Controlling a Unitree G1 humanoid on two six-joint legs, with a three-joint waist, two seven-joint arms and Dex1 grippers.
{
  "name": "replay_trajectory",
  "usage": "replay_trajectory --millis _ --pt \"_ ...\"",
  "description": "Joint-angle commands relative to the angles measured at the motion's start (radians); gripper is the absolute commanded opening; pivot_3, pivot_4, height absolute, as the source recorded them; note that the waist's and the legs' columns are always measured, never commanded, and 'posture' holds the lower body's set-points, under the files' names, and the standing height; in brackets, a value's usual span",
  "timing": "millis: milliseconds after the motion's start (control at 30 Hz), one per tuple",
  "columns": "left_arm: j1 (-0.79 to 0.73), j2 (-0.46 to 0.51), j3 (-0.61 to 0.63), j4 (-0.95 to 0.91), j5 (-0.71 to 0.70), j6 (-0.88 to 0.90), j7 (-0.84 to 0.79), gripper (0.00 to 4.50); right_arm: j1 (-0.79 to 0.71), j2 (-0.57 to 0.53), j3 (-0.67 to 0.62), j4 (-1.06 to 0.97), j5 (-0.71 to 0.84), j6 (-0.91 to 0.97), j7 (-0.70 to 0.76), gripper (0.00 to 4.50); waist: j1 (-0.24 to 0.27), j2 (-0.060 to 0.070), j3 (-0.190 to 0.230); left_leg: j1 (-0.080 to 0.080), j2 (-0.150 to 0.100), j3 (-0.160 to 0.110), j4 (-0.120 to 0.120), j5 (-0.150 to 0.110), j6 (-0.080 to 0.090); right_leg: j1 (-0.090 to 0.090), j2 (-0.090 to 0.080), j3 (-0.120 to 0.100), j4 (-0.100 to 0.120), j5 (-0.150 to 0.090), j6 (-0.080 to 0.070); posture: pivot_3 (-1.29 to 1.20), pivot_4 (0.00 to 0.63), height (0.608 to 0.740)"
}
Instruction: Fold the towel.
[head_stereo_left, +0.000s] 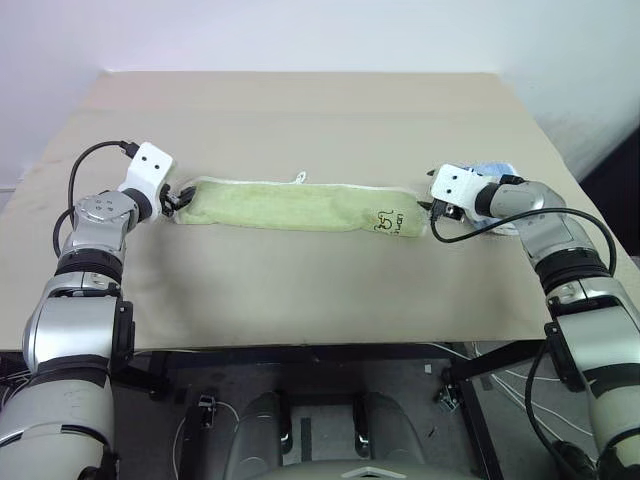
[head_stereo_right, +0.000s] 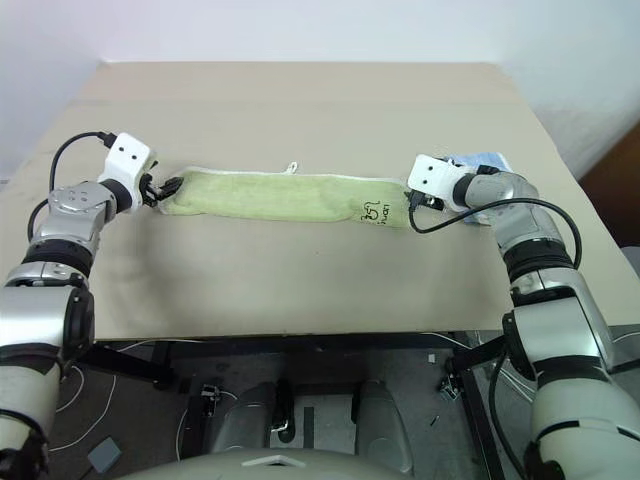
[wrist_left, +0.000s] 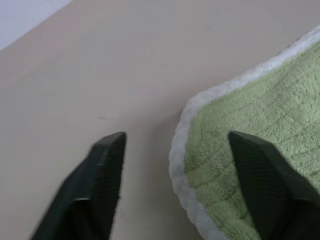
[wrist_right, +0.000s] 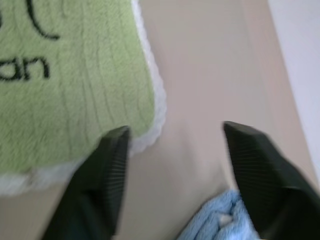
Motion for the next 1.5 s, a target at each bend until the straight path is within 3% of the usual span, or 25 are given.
replay_trajectory --millis 33,133,233,400,567,700,800,967,1200,1433,1500 --pt "-0.021 0.027 0.054 -0.021 -0.033 -0.025 0.022 4.50 0.041 -0.056 -0.085 -0.142 0.047 0.020 -0.033 4.47 0.001 0.000 0.000 0.000 0.000 0.000 0.000 0.000 0.000 0.000 0.000 0.000 0.000 0.000 0.000 0.00 0.150 0.740" --pt "-0.022 0.036 0.109 -0.039 -0.077 -0.022 0.030 4.50 0.126 -0.074 -0.158 -0.296 0.120 0.127 -0.014 4.47 0.003 0.000 0.000 0.000 0.000 -0.001 0.000 0.000 0.000 0.000 0.000 0.000 0.000 0.000 0.000 0.00 0.150 0.740" --pt "-0.002 0.062 0.153 -0.073 -0.110 -0.032 0.041 4.50 0.301 -0.053 -0.306 -0.607 0.336 0.477 0.038 4.47 0.005 0.000 0.000 -0.001 0.000 -0.002 0.000 0.000 0.000 0.001 0.000 0.000 -0.001 0.000 0.000 0.00 0.150 0.740" --pt "0.082 0.051 0.207 -0.230 -0.220 -0.022 -0.156 4.50 0.511 0.074 -0.530 -1.025 0.733 1.178 -0.068 4.47 0.012 0.000 0.000 0.000 0.001 -0.005 0.003 0.000 0.000 0.002 0.000 -0.001 0.001 -0.001 -0.002 0.00 0.150 0.740" --pt "0.216 0.019 0.182 -0.486 -0.306 0.090 -0.357 4.50 0.529 0.277 -0.764 -1.156 0.950 1.642 -0.277 4.47 0.026 0.000 0.000 0.002 0.003 -0.007 0.003 -0.002 -0.002 0.004 0.000 -0.001 0.000 0.000 -0.010 0.00 0.150 0.740" --pt "0.287 -0.010 0.141 -0.646 -0.335 0.171 -0.439 4.50 0.439 0.495 -0.956 -1.187 0.967 1.899 -0.430 4.47 0.030 0.000 0.000 0.002 0.010 -0.004 0.002 -0.002 -0.002 0.003 0.001 -0.003 -0.003 0.005 -0.014 0.00 0.150 0.740" --pt "0.297 -0.034 0.120 -0.693 -0.327 0.205 -0.442 4.50 0.325 0.635 -1.101 -1.141 0.930 1.948 -0.551 4.47 0.030 0.001 0.000 0.000 0.014 0.003 -0.004 -0.002 -0.002 -0.001 0.002 -0.004 -0.004 0.011 -0.018 0.00 0.150 0.740" --pt "0.316 -0.065 0.105 -0.773 -0.337 0.249 -0.451 4.50 0.183 0.740 -1.254 -1.041 0.872 1.941 -0.683 4.47 0.026 0.003 -0.001 -0.001 0.019 0.018 -0.013 -0.002 -0.003 -0.007 0.004 -0.005 -0.005 0.014 -0.022 0.00 0.150 0.740" --pt "0.327 -0.074 0.101 -0.835 -0.350 0.288 -0.450 4.50 0.090 0.745 -1.335 -0.857 0.827 1.873 -0.772 4.47 0.014 0.003 -0.001 -0.002 0.019 0.017 -0.017 0.005 -0.008 -0.013 0.007 -0.002 -0.003 0.013 -0.023 0.00 0.150 0.740" --pt "0.339 -0.089 0.094 -0.870 -0.362 0.311 -0.451 4.50 0.046 0.722 -1.312 -0.699 0.857 1.717 -0.793 4.47 -0.007 0.003 -0.001 0.000 0.019 0.016 -0.009 0.007 -0.006 -0.007 0.005 -0.003 -0.005 0.016 -0.022 0.00 0.150 0.740" --pt "0.344 -0.093 0.090 -0.884 -0.371 0.325 -0.458 4.50 0.031 0.708 -1.296 -0.643 0.869 1.669 -0.795 4.47 -0.007 0.004 -0.001 -0.001 0.023 0.018 -0.014 0.007 -0.006 -0.005 0.006 -0.006 -0.016 0.024 -0.023 0.00 0.150 0.740"
